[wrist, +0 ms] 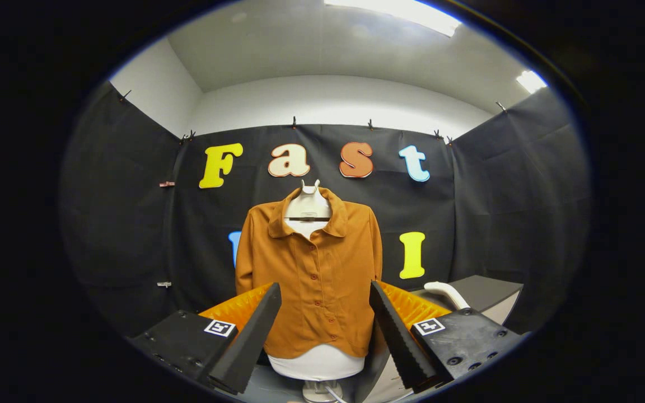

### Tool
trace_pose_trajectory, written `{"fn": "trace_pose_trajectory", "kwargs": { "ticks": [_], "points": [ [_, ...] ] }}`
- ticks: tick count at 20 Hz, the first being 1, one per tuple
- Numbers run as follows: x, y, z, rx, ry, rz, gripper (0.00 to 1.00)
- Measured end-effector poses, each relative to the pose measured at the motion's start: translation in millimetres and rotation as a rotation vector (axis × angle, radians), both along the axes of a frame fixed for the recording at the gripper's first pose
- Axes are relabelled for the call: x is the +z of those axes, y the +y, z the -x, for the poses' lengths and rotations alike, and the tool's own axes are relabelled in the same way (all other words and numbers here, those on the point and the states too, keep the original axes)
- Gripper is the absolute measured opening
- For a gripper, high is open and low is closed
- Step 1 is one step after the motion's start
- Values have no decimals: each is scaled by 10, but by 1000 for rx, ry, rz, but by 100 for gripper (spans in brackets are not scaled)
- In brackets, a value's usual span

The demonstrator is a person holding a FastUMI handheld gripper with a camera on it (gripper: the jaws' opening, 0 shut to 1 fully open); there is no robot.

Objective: Iron the clothes twice with a garment steamer, once on the left side and once on the right side.

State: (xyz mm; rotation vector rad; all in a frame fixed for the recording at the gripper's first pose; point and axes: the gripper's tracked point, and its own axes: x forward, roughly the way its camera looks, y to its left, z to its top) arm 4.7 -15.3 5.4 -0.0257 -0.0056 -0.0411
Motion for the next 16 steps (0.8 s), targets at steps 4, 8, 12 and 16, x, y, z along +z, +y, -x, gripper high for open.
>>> {"fn": "trace_pose_trajectory", "kwargs": {
  "ticks": [4,8,12,16],
  "points": [
    [8,-17,-2,-18,-4,-4,99],
    [-58,-65,7,-64,9,-4,99],
    [-165,-120,40,-118,35,14,99],
    [-202,-325,106,-201,44,46,99]
  ]
}}
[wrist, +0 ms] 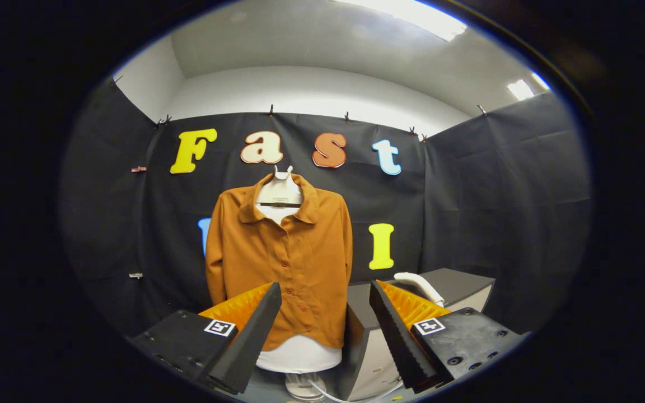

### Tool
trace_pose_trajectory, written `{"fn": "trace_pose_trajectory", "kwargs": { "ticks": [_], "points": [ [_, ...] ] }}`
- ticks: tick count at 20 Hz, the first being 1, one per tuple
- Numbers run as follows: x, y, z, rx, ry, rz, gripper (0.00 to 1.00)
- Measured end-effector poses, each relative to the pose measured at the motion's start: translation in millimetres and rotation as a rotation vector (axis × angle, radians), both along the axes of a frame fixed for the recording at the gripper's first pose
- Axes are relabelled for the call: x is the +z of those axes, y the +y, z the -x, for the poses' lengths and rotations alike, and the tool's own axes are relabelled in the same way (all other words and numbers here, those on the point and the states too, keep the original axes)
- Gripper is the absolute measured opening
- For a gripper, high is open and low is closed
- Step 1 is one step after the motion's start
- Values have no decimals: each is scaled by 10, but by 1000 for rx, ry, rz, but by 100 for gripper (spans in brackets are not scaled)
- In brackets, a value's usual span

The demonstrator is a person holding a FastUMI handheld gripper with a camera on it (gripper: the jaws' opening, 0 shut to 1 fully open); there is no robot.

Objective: Iron the clothes twice with a garment steamer, once on the left side and once on the right side.

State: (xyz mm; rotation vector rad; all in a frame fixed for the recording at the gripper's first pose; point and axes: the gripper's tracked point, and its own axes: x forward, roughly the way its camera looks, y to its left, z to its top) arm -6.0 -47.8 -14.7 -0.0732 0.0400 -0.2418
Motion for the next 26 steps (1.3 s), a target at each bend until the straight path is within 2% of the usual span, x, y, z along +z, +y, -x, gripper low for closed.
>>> {"fn": "trace_pose_trajectory", "kwargs": {
  "ticks": [6,12,21,26],
  "points": [
    [-99,-409,-125,-66,6,-1,99],
    [-194,-1150,-558,-120,18,-13,98],
    [-476,-2431,-1318,-134,77,-106,98],
    [-798,-2935,-1664,-136,157,-143,98]
  ]
}}
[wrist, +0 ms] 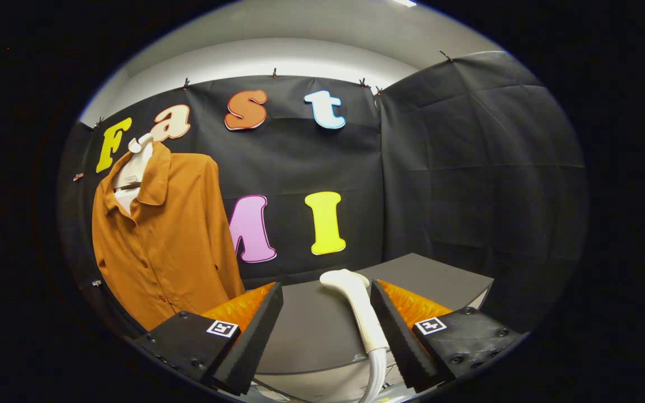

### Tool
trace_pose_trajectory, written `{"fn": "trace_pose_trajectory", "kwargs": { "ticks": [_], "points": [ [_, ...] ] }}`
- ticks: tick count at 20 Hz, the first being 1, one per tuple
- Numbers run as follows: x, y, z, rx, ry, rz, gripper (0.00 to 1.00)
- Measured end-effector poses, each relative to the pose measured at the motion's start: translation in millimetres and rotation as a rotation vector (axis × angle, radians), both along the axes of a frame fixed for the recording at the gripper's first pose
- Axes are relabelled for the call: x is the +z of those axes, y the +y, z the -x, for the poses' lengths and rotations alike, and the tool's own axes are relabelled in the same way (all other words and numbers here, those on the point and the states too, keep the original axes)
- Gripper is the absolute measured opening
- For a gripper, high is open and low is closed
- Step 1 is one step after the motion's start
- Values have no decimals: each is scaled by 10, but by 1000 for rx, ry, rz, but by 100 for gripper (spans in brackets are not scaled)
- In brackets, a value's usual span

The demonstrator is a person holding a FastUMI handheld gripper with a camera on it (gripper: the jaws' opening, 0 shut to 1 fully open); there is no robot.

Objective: Iron the clothes twice with a garment steamer, once on the left side and once on the right side.

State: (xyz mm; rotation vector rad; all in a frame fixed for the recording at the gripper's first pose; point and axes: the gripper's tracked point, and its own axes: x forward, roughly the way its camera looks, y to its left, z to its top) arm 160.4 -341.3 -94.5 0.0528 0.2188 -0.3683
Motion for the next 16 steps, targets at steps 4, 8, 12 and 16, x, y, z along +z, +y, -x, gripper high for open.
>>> {"fn": "trace_pose_trajectory", "kwargs": {
  "ticks": [4,8,12,16],
  "points": [
    [-273,-291,-258,-4,72,-21,99],
    [-555,-510,-481,-3,153,-47,98],
    [-827,-646,-686,1,227,-81,98],
    [-1105,-808,-782,-34,311,-102,98]
  ]
}}
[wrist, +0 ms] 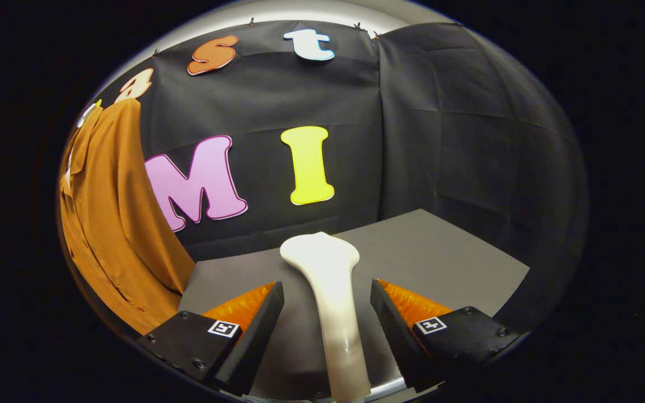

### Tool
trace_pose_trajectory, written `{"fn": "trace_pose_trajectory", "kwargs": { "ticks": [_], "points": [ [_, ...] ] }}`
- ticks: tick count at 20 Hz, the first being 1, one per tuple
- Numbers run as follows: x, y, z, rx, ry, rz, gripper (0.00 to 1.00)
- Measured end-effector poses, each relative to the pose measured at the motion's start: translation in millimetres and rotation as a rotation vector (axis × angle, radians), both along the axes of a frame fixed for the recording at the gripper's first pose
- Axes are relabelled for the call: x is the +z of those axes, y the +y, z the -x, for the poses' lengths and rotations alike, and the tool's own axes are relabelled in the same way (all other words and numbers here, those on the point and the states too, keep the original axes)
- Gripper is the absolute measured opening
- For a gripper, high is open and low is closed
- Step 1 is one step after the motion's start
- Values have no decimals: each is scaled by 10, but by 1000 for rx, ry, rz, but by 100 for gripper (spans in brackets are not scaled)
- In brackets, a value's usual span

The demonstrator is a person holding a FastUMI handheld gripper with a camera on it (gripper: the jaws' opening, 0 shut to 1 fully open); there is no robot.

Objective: Iron the clothes twice with a garment steamer, once on the left side and once on the right side.

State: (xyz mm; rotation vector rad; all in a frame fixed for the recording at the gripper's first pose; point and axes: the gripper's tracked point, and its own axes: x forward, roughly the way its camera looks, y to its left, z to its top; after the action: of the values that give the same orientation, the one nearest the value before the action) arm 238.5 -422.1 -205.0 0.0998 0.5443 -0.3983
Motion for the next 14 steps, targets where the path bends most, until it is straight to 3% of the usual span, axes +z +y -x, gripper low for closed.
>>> {"fn": "trace_pose_trajectory", "kwargs": {
  "ticks": [7,10,13,14],
  "points": [
    [-289,-136,-23,-40,105,-20,98],
    [-449,-147,-17,-37,158,-51,85],
    [-488,-109,-25,-21,187,-57,54],
    [-518,-108,-61,-12,175,-58,52]
  ]
}}
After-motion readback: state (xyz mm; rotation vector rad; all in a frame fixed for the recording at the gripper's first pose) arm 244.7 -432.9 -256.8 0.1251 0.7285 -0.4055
